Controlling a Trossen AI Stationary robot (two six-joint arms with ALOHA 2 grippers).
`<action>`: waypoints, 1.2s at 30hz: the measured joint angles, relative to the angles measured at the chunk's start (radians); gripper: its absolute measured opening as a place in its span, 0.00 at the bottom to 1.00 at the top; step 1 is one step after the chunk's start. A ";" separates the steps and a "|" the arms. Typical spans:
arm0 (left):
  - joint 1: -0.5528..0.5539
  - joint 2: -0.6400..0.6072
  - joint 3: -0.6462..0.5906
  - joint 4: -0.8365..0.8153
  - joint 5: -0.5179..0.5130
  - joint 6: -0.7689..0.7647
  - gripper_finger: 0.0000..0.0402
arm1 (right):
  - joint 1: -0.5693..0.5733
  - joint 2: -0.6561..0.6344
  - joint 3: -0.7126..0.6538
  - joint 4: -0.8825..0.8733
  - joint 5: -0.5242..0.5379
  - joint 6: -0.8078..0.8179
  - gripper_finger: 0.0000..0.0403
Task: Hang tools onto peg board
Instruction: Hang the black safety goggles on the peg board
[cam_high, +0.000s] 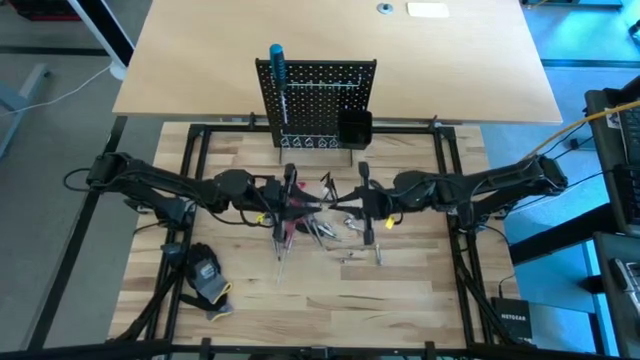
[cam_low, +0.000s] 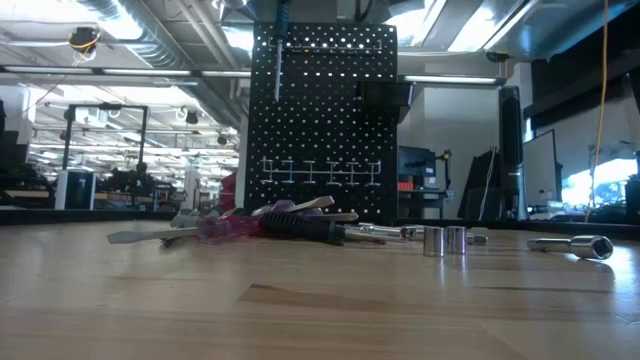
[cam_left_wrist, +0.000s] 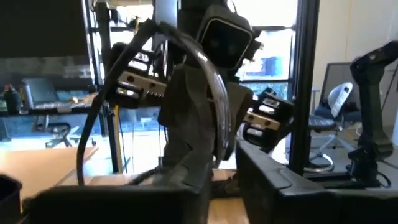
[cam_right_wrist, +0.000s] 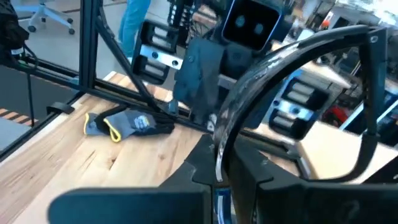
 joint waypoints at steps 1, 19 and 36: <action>0.000 -0.007 -0.001 -0.012 -0.001 -0.002 0.22 | -0.002 -0.006 0.009 -0.015 -0.005 -0.002 0.06; -0.012 -0.312 -0.118 -0.573 -0.056 -0.088 0.34 | -0.584 -0.248 0.069 -0.166 -0.545 -0.041 0.06; -0.007 -0.311 -0.174 -0.500 -0.059 -0.090 0.34 | -0.991 -0.106 0.068 0.213 -0.940 0.186 0.06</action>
